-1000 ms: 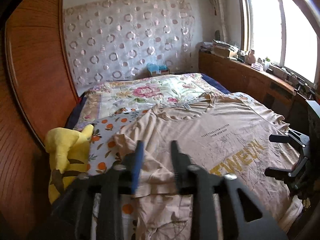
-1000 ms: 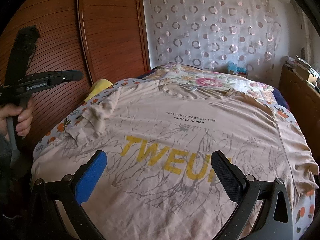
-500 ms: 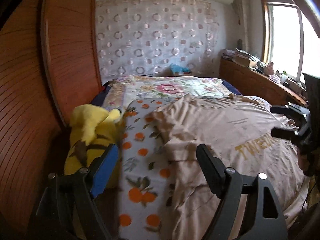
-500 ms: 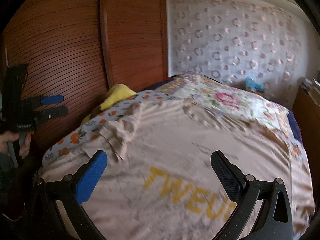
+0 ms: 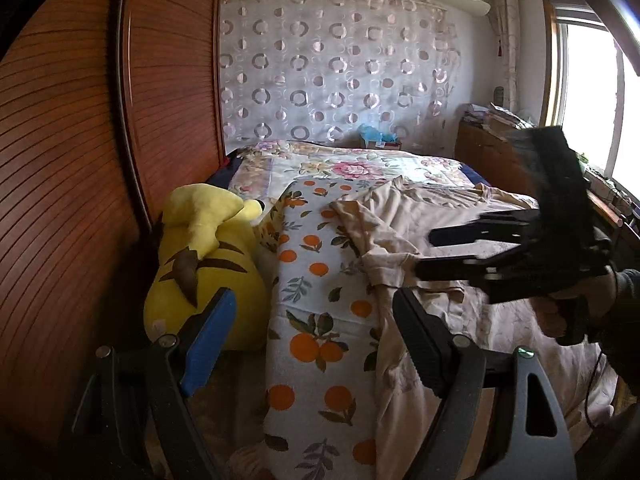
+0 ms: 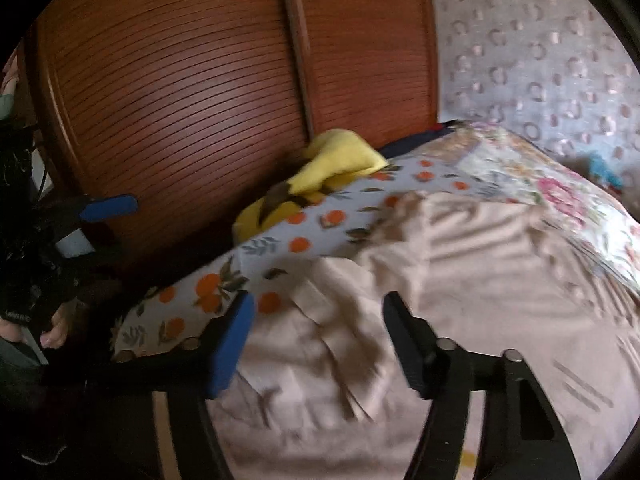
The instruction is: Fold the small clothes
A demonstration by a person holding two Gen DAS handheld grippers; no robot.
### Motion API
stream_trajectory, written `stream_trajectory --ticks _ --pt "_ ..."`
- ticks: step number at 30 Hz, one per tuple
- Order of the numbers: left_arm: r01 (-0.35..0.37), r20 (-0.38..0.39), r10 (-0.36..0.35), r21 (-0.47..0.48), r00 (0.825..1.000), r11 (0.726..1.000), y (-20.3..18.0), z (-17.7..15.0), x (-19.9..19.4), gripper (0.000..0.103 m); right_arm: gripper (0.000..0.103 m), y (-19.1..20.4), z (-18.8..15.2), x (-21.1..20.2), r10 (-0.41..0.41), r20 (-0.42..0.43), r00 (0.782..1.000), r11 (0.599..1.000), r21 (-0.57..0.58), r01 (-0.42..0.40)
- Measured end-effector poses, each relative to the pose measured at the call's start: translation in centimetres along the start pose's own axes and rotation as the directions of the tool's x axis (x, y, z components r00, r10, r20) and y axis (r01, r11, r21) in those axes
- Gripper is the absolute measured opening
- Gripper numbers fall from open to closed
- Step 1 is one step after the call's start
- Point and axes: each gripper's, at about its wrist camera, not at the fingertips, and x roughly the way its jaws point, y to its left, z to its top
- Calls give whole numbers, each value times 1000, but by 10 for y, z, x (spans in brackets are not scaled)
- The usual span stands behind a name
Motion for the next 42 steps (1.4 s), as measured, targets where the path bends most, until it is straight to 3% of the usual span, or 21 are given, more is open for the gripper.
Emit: stream_trajectory --ticks 2,9,11,13,16,20,24,31,37,39,42 --pt "-1 -2 1 -1 1000 1000 1 -2 0 81 50 1 6 21 17 -29 999 1000 -5 -18" --pt "13 -18 -13 -2 1000 1000 0 -8 5 81 37 2 11 76 -54 -136 989 997 -65 45" --pt "19 -19 -19 -1 1000 1000 -1 -9 5 81 17 1 13 88 -79 -128 989 994 -79 69" --pt "25 -19 -25 1 1000 1000 -3 -11 4 81 9 -6 16 88 -74 -107 991 997 -45 70" --pt "32 -24 -31 8 999 999 -6 -12 6 81 4 -14 17 84 -61 -47 997 998 -6 61" --pt "43 -28 -43 13 999 999 -11 -12 7 81 4 -31 19 79 -67 6 998 997 47 66" --pt "52 -34 -51 25 998 998 -17 -13 7 81 4 -49 15 71 -134 42 990 987 90 130" --pt "64 -39 -63 30 997 998 -23 -13 7 81 4 -95 0 70 -227 35 973 940 268 210" --pt "75 -48 -73 38 996 996 -31 -13 8 81 4 -95 -12 67 -305 12 952 909 302 288" --pt "81 -51 -79 41 996 996 -34 -13 8 81 11 -87 -12 64 -336 9 942 903 288 319" --pt "93 -53 -91 45 994 995 -39 -13 9 81 39 -85 -11 52 -343 16 939 903 282 325"
